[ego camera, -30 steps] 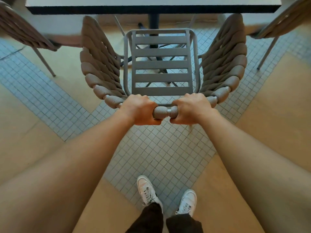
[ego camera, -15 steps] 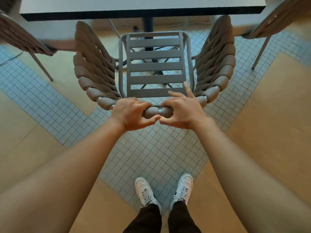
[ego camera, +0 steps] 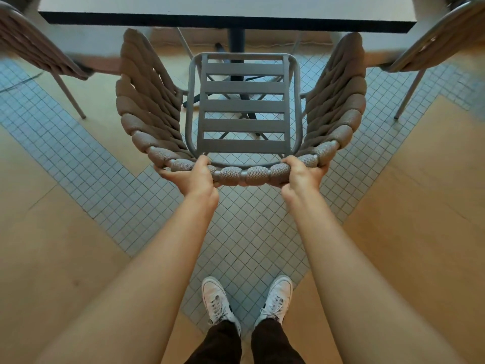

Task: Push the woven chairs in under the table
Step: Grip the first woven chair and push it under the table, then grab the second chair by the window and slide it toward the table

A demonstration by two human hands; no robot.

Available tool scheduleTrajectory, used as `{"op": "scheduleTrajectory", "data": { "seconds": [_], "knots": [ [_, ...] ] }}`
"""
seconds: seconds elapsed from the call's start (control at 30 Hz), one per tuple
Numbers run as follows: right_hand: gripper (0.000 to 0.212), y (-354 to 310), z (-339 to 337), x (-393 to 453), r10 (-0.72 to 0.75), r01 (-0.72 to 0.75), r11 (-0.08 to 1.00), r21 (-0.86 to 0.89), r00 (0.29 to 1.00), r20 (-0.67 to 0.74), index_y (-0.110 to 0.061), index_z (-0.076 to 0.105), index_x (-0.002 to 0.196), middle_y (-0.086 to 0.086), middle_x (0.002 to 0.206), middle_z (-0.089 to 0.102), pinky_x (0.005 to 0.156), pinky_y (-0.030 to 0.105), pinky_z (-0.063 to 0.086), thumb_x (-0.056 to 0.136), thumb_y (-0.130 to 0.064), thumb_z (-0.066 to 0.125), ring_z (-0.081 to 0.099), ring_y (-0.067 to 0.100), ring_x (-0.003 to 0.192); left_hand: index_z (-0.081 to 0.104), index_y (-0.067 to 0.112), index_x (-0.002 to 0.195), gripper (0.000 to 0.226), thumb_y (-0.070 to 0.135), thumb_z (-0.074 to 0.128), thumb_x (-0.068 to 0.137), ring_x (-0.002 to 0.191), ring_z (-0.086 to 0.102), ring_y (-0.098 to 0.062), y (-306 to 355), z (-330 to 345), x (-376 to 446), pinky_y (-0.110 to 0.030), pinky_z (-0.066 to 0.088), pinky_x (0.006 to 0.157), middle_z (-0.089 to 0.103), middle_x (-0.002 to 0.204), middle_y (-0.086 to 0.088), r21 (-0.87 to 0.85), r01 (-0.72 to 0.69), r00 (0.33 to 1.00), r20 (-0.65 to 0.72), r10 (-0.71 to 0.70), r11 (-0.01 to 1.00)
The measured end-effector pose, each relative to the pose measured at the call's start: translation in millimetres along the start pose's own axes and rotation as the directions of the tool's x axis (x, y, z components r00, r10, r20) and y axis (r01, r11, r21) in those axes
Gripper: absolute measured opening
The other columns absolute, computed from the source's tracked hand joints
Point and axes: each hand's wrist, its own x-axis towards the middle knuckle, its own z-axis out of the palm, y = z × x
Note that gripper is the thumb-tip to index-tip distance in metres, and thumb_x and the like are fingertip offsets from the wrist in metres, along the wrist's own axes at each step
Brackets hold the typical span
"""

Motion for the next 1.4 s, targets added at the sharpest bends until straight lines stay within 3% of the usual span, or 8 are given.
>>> {"op": "scheduleTrajectory", "data": {
  "seconds": [0.33,0.47,0.6,0.73,0.83,0.93,1.2,1.4],
  "knots": [
    [0.091,11,-2,-1,-0.011,0.011,0.999,-0.046,1.000,-0.001,-0.035,0.033,0.142,0.004,0.123,0.063,0.082,0.068,0.056,0.075,0.013,0.072,0.069,0.030,0.104,0.010,0.045,0.151,0.106,-0.005,0.067,0.077,0.099,0.069,-0.030,6,-12,2,-0.059,0.060,0.065,0.055,0.133,-0.007,0.047,-0.007,0.999,0.047,0.005,0.999],
    [0.090,11,-15,1,-0.020,0.033,0.957,-0.287,0.999,0.047,-0.035,0.027,0.144,0.003,0.118,0.067,0.074,0.047,0.062,0.075,-0.011,0.081,0.071,0.020,0.093,0.005,0.047,0.151,0.106,0.027,0.079,0.079,0.100,0.071,-0.026,5,-36,8,-0.051,0.061,0.080,0.058,0.132,-0.003,0.235,-0.043,0.980,0.199,-0.005,0.971],
    [0.101,3,-34,-5,-0.103,0.149,0.732,-0.665,0.989,0.109,-0.025,0.021,0.155,0.004,0.134,0.061,0.099,0.041,0.043,0.076,-0.058,0.075,0.059,0.026,0.117,0.015,0.028,0.157,0.102,0.072,0.061,0.078,0.132,0.050,-0.025,7,-66,3,-0.042,0.038,0.108,0.050,0.148,-0.001,0.606,-0.248,0.943,0.331,0.043,0.756],
    [0.117,-11,-58,-26,-0.086,0.294,0.248,-0.923,0.956,0.281,-0.022,0.015,0.160,0.007,0.165,0.026,0.118,0.059,0.021,0.071,-0.093,0.041,0.028,0.034,0.149,0.024,0.024,0.157,0.103,0.088,0.037,0.077,0.144,0.035,-0.030,12,-91,-17,-0.058,0.033,0.112,0.037,0.158,-0.006,0.825,-0.453,0.866,0.497,-0.053,0.338],
    [0.126,-24,-82,-50,-0.077,0.408,-0.212,-0.888,0.899,0.431,-0.021,0.009,0.162,0.009,0.170,0.004,0.119,0.062,0.000,0.066,-0.103,0.024,0.005,0.031,0.155,0.032,0.022,0.153,0.103,0.092,0.030,0.078,0.143,0.038,-0.028,14,-107,-39,-0.060,0.040,0.108,0.040,0.156,-0.007,0.742,-0.670,0.741,0.666,-0.086,-0.021],
    [0.121,-41,-101,-73,-0.075,0.459,-0.406,-0.791,0.845,0.529,-0.025,0.011,0.161,0.013,0.170,0.005,0.120,0.063,-0.001,0.069,-0.100,0.028,0.002,0.034,0.155,0.033,0.023,0.153,0.095,0.087,0.032,0.082,0.144,0.036,-0.024,16,-114,-60,-0.055,0.038,0.112,0.041,0.155,-0.004,0.521,-0.820,0.554,0.826,-0.102,-0.239],
    [0.119,-96,-162,-109,-0.137,0.366,-0.477,-0.799,0.867,0.479,-0.028,0.013,0.162,0.012,0.170,0.004,0.122,0.061,-0.001,0.069,-0.099,0.036,0.001,0.034,0.155,0.043,0.025,0.148,0.082,0.080,0.037,0.088,0.137,0.046,-0.020,12,-87,-134,-0.050,0.041,0.109,0.051,0.149,0.000,0.248,-0.902,0.325,0.929,-0.176,-0.352],
    [0.117,-153,-215,-107,-0.158,0.307,-0.469,-0.828,0.893,0.421,-0.030,0.013,0.161,0.010,0.170,0.007,0.123,0.059,0.002,0.069,-0.099,0.036,0.004,0.032,0.155,0.044,0.029,0.146,0.079,0.080,0.038,0.087,0.129,0.053,-0.019,-4,-40,-197,-0.050,0.052,0.098,0.053,0.146,0.001,0.212,-0.919,0.293,0.932,-0.215,-0.333]
  ]
}}
